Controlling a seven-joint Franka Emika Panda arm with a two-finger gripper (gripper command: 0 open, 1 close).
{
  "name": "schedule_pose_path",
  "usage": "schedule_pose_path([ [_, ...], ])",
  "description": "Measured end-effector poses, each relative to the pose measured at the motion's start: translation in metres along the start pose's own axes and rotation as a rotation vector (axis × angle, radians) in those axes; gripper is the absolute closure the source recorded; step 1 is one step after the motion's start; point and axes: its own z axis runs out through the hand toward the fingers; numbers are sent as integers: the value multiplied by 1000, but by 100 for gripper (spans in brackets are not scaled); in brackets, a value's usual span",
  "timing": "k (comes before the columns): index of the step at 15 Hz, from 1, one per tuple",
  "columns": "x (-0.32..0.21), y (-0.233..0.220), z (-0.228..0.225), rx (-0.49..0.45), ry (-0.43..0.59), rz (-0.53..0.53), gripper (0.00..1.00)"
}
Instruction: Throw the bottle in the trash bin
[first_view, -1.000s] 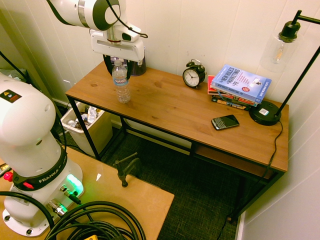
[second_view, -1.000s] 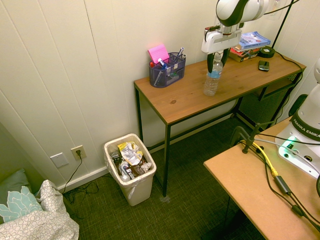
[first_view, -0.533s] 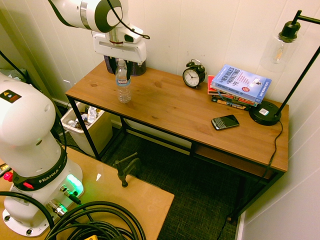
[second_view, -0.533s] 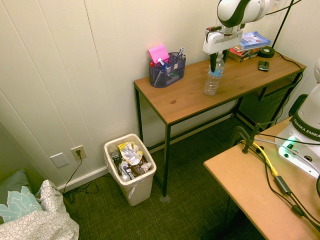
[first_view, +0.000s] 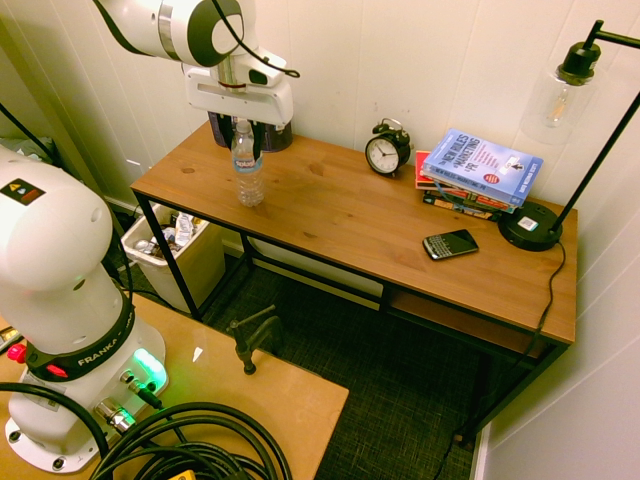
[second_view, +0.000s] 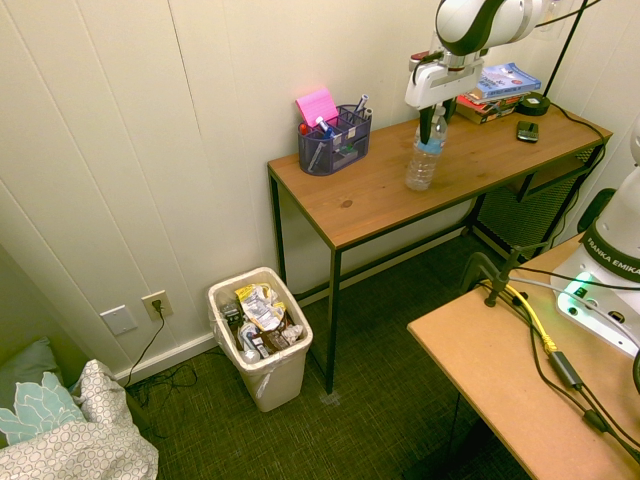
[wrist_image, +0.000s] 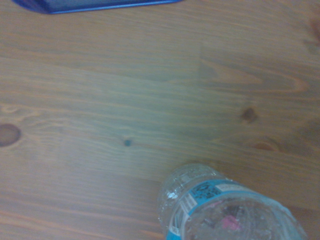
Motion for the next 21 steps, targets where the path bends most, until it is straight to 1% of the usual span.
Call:
schedule_pose_path([
  [4,-75,-71,-27,18,36,-125,100],
  [8,-143,-149,-39,21,25,-238,100],
  [10,-159,-186,-21,1,-1,-275,100],
  [15,-183,-281,48,-58,-128,-354,100],
  [17,-186,-310,78,-92,-182,-356,100],
  [20,-178,-343,102,-129,-287,-343,100],
  [21,-172,-353,108,-135,-307,-336,100],
])
